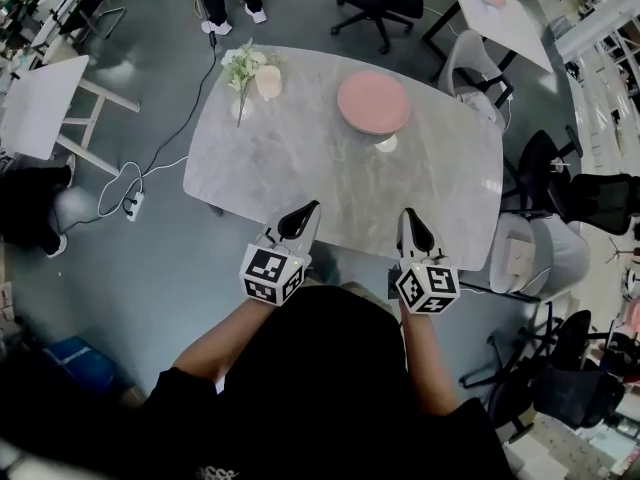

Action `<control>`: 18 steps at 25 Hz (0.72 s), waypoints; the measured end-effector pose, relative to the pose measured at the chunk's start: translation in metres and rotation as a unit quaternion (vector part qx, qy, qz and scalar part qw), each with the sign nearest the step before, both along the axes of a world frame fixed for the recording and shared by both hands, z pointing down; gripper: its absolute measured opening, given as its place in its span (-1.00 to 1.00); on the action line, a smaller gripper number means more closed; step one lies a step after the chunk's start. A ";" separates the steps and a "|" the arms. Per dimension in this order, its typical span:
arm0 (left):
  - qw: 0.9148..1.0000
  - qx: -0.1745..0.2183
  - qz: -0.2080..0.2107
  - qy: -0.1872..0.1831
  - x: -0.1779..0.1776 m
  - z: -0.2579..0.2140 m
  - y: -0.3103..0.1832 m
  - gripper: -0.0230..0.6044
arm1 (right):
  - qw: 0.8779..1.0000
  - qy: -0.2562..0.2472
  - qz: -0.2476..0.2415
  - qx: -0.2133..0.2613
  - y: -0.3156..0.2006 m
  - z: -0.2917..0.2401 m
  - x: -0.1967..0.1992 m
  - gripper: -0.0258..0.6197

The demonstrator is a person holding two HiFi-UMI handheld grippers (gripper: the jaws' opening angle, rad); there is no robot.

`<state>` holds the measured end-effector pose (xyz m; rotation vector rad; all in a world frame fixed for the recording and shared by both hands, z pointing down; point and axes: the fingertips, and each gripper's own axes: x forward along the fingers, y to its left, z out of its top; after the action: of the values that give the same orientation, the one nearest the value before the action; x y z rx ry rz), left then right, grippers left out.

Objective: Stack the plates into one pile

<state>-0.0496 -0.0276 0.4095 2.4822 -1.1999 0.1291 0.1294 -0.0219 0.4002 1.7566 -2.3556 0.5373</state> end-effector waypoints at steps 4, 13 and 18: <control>0.999 -0.006 -0.035 -0.014 -0.012 0.006 0.004 -0.87 | 1.000 -0.011 -0.021 0.014 -0.003 -0.007 -0.013 -0.87; 0.997 0.019 -0.065 -0.022 -0.023 -0.024 0.001 -0.87 | 0.999 -0.001 -0.031 0.032 0.001 -0.029 -0.003 -0.88; 0.998 0.028 -0.060 -0.019 -0.008 -0.026 -0.002 -0.87 | 0.999 0.001 -0.033 0.035 0.000 -0.025 0.004 -0.88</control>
<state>-0.0578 -0.0295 0.3838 2.4577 -1.3832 0.1132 0.1332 -0.0218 0.3748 1.6987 -2.4496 0.4494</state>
